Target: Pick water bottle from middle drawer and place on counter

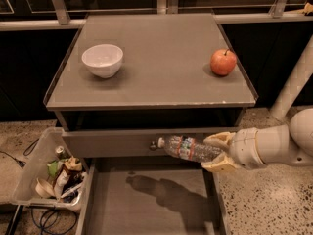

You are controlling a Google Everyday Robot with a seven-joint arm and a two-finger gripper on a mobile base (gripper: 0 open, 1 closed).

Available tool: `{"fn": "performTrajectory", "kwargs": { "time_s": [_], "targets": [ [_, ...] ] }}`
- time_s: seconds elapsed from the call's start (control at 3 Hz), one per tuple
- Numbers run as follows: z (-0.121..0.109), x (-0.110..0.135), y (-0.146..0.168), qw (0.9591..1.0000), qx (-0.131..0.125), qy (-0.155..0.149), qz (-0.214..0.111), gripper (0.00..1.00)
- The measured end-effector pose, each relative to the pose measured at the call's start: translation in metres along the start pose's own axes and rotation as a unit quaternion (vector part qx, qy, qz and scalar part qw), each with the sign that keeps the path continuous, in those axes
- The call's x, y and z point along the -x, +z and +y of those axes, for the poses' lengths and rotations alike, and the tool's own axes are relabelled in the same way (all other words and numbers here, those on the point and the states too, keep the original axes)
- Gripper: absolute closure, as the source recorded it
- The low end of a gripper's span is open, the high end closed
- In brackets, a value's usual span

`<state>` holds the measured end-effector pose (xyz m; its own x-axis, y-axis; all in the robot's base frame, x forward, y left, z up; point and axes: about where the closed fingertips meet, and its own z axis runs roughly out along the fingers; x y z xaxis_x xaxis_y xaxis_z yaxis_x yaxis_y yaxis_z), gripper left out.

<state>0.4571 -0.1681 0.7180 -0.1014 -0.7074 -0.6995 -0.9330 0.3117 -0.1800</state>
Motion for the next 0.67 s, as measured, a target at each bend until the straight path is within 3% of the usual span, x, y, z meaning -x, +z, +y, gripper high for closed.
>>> {"fn": "performTrajectory", "kwargs": {
  "time_s": [0.33,0.67],
  "targets": [
    [-0.005,0.042,-0.015,0.9988,-0.016,-0.046,0.004,1.0],
    [-0.007,0.1,-0.051,0.993,-0.05,-0.107,0.009,1.0]
  ]
}}
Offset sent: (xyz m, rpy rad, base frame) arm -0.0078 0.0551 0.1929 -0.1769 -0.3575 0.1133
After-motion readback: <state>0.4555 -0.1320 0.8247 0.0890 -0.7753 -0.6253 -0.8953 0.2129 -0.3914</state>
